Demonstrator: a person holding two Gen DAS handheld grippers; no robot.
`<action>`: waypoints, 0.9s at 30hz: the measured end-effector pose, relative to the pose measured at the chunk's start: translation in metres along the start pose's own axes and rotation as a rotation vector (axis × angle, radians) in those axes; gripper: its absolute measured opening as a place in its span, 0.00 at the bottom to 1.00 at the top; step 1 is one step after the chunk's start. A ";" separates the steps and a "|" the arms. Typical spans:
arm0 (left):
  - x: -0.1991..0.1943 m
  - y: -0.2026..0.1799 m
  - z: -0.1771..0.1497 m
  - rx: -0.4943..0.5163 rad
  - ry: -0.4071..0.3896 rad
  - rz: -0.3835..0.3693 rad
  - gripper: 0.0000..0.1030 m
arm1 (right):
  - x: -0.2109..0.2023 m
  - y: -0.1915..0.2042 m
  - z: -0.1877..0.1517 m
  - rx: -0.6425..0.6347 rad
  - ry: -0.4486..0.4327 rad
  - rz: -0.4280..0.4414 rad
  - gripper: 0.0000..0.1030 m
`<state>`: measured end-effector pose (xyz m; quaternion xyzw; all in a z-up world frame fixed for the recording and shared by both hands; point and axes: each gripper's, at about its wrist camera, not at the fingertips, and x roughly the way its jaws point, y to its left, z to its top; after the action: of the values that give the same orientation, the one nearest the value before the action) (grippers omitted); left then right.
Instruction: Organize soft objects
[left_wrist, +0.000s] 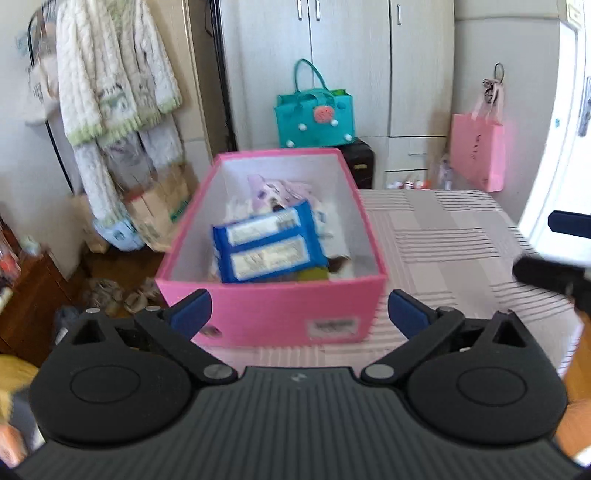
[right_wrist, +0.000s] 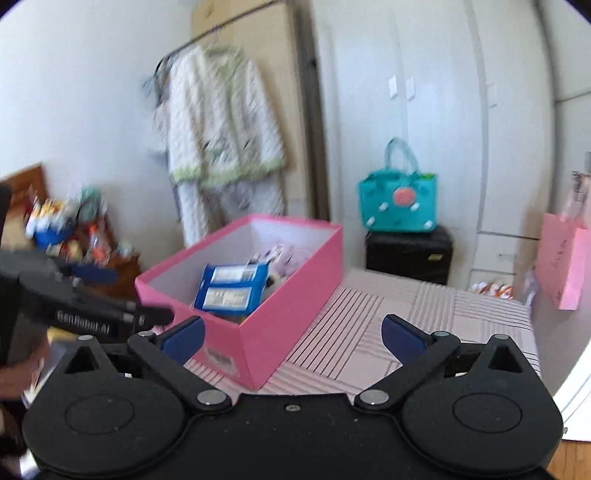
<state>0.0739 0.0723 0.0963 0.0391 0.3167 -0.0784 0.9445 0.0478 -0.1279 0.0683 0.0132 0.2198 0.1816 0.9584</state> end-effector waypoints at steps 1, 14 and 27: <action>-0.003 0.001 -0.003 -0.025 -0.004 -0.015 1.00 | -0.007 -0.002 -0.003 0.024 -0.034 -0.012 1.00; -0.010 -0.019 -0.021 -0.043 -0.153 0.084 1.00 | -0.023 0.007 -0.025 0.184 -0.016 -0.359 1.00; 0.001 -0.024 -0.032 -0.065 -0.126 0.109 1.00 | -0.025 0.020 -0.037 0.182 0.040 -0.392 1.00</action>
<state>0.0519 0.0528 0.0694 0.0207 0.2566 -0.0188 0.9661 0.0041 -0.1207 0.0473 0.0528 0.2525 -0.0288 0.9657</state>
